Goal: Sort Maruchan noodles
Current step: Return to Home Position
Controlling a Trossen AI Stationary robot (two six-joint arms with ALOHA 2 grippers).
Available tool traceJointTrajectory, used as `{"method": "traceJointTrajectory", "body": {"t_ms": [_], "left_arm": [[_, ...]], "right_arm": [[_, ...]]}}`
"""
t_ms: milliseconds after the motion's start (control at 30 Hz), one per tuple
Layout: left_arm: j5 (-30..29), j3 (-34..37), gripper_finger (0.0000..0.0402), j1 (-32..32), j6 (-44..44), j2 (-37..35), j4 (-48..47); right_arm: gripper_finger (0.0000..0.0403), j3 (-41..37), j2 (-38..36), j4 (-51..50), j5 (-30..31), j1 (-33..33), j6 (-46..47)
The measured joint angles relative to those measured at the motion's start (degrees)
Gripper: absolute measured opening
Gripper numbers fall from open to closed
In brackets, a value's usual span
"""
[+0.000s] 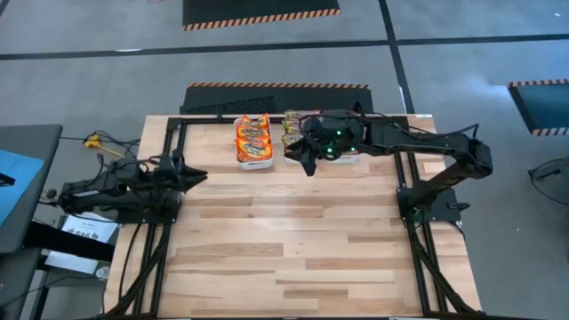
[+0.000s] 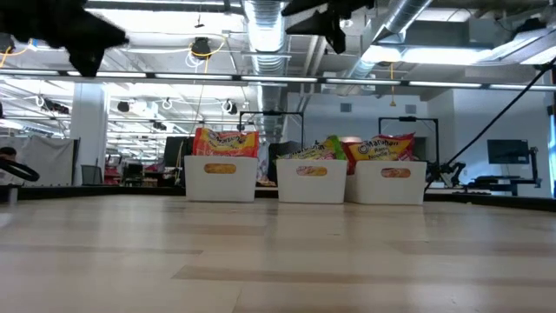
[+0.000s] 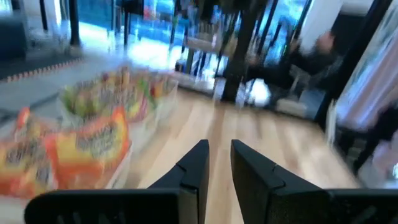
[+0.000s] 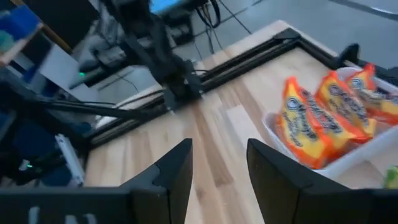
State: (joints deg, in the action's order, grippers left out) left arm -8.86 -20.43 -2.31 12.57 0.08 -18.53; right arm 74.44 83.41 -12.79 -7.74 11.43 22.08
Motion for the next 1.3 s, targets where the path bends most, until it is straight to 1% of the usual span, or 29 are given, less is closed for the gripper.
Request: {"method": "traceJointTrajectory", "body": {"t_ms": [33, 133, 200, 267, 333, 400, 500, 567, 733, 800, 867, 1100, 1200, 1300], "left_arm": [[0.05, 0.07, 0.0052, 0.0, -0.4, 0.24, -1.99], [0.02, 0.43, 0.0052, 0.0, -2.64, 1.78, -1.71], [-0.54, 1.49, 0.0052, 0.0, -3.64, 1.11, -3.53], [-0.96, 2.65, 0.0052, 0.0, -5.18, 0.59, -2.02], [-2.39, 4.5, 0.0052, 0.0, -5.41, -0.05, -2.02], [-2.55, 6.24, 0.0052, 0.0, -5.42, 0.16, -1.12], [-2.75, 8.82, 0.0052, 0.0, -5.04, 0.0, 2.02], [-2.97, 10.86, 0.0052, 0.0, -3.96, 0.06, 3.36], [-3.83, 16.74, 0.0052, -0.01, -1.56, 0.07, 12.09], [-3.46, 17.96, 0.0052, -0.04, -0.06, 0.38, 16.27], [-3.61, 18.75, 0.0052, -0.04, 0.24, 0.63, 19.8], [-6.59, 19.23, 0.0052, -0.04, 3.2, 0.89, 20.3], [-6.94, 19.23, 0.0052, -0.04, 2.51, 1.7, 20.31], [-6.87, 19.23, 0.0052, -0.04, 3.16, 2.35, 20.33]], "right_arm": [[0.0175, 0.02, -0.13, 0.47, -0.01, -0.24, 0.52], [0.0175, -0.03, -0.76, 1.94, -0.01, -0.75, 1.01], [0.0175, 0.0, -1.24, 2.56, 0.03, -1.15, 1.03], [0.0175, 0.0, -1.78, 2.58, 0.16, -1.32, 1.03], [0.0175, 0.0, -1.94, 2.78, 0.18, -1.52, 1.35], [0.0175, 0.0, -2.22, 2.24, 0.19, -1.69, 1.88], [0.0175, 0.08, -2.95, 2.76, 0.19, -1.58, 1.9], [0.0175, 0.03, -3.67, 1.38, 0.2, -1.54, 1.69], [0.0176, 0.02, -7.05, -3.29, 0.26, -1.65, -1.79], [0.0176, 0.02, -8.8, -5.35, 0.26, -1.69, -3.94], [0.0176, 0.02, -11.01, -8.11, 0.26, -1.69, -5.91], [0.0176, -0.34, -21.83, -15.26, 0.51, -1.17, -13.97], [0.0176, -3.92, -28.31, -15.4, 2.42, -1.2, -15.93], [0.0175, -10.54, -36.08, -12.81, 4.22, -1.23, -15.4]]}}
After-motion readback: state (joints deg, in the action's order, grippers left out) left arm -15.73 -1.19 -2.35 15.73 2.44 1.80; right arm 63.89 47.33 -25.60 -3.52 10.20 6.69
